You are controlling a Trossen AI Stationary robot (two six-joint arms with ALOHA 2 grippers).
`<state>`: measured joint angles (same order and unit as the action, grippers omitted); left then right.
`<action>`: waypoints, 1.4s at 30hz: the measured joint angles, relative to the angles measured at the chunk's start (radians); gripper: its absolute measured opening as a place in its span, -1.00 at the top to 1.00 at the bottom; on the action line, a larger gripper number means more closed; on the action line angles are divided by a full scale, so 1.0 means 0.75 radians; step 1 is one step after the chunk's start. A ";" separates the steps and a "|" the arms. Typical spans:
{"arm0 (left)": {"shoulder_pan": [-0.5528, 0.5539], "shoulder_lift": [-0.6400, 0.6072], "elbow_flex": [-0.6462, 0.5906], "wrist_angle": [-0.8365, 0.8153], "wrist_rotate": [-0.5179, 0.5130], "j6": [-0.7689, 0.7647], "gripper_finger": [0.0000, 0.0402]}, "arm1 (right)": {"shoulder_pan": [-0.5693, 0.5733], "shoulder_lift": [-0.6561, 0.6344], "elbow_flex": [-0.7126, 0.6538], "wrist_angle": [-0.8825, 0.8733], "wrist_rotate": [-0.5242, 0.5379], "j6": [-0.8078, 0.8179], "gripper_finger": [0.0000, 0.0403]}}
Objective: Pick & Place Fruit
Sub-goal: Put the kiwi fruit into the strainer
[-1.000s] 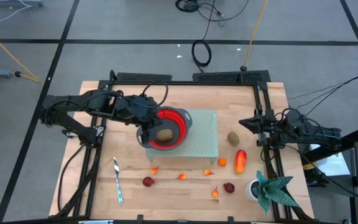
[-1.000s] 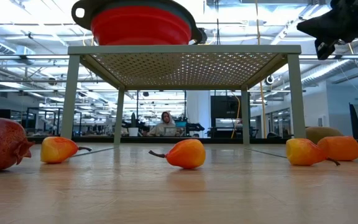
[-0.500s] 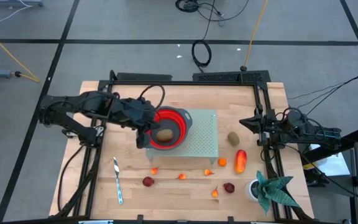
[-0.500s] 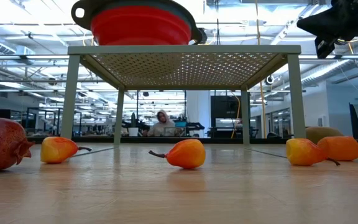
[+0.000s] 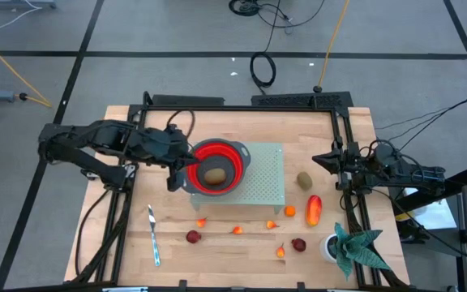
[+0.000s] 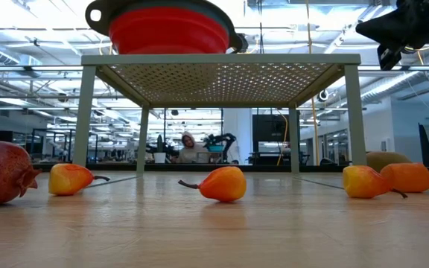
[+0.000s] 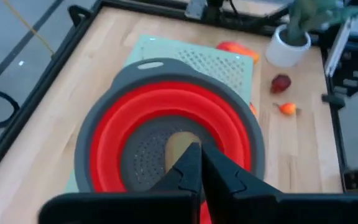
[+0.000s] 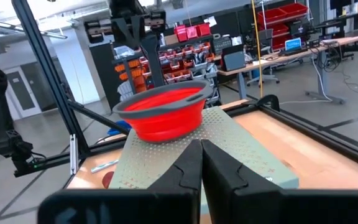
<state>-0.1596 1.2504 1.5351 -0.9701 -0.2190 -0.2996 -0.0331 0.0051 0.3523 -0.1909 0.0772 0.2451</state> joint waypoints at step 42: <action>0.000 -1.296 -1.279 0.688 -0.058 0.187 0.98 | 0.000 0.419 0.003 0.418 0.038 0.285 1.00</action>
<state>-0.1596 0.2785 0.5761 -0.4544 -0.2626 -0.1593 -0.0331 0.3193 0.3546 0.1226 0.1056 0.4588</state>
